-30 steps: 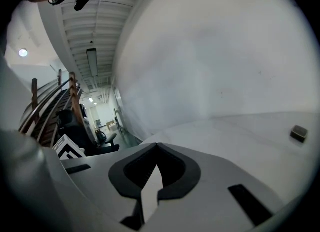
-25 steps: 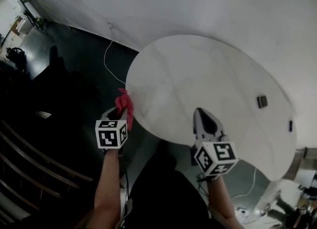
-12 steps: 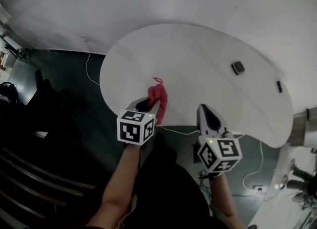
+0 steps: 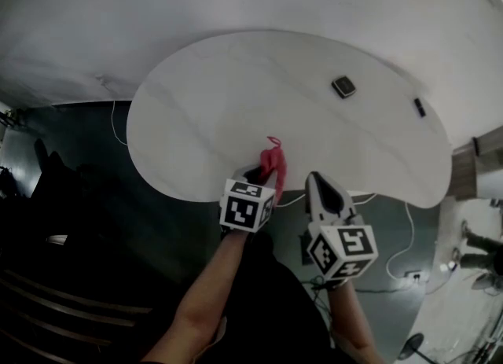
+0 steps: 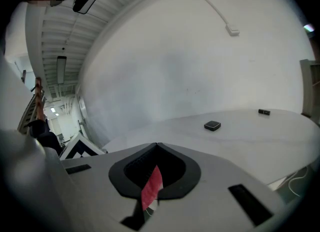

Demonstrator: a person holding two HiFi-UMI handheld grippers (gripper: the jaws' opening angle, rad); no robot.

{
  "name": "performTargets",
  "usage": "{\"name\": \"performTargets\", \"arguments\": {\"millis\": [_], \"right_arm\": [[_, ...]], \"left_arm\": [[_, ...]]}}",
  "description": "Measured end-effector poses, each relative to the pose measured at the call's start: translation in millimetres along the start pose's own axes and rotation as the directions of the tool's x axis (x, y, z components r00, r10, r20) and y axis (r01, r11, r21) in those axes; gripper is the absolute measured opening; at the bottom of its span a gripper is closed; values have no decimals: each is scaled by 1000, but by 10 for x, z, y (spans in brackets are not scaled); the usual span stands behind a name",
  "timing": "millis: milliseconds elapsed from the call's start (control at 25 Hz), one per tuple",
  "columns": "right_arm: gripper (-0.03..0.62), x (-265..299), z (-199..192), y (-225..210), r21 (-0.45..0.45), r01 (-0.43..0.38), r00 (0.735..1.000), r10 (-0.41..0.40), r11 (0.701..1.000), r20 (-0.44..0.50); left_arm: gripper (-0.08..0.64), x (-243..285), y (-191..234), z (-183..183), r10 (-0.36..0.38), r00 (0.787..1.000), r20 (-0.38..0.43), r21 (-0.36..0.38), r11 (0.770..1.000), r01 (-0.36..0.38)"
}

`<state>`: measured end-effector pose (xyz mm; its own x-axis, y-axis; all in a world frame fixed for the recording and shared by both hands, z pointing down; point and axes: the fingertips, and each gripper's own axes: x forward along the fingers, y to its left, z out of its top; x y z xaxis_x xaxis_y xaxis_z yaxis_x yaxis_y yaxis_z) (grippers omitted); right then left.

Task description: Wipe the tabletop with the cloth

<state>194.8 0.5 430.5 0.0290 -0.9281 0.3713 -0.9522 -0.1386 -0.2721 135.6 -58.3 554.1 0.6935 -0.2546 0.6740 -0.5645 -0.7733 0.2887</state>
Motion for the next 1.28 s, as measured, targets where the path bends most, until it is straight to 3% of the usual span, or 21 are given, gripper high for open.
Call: {"name": "performTargets", "arguments": {"millis": [160,400,840,1120,1280], "right_arm": [[3,88,-42,129,-14,-50,999,50,999,-19],[3,312,-109,554,-44,-164,985,162,985,-57],[3,532,-195,1239,-100,-316,946,305,943,-111],[3,553,-110,1346,-112,-330,942,320,937,-100],[3,533,-33,1293,-115,-320,947,312,941,-77]], "left_arm": [[66,-140,171,-281,41,999,-18,-33,999,-41],[66,-665,748,-570,172,985,8,-109,979,-170],[66,-1504,1699,-1027,391,920,16,-266,889,-373],[66,-1793,2036,-1155,473,881,-22,-293,840,-458],[66,-2035,2249,-1178,537,842,-51,-293,798,-527]]}}
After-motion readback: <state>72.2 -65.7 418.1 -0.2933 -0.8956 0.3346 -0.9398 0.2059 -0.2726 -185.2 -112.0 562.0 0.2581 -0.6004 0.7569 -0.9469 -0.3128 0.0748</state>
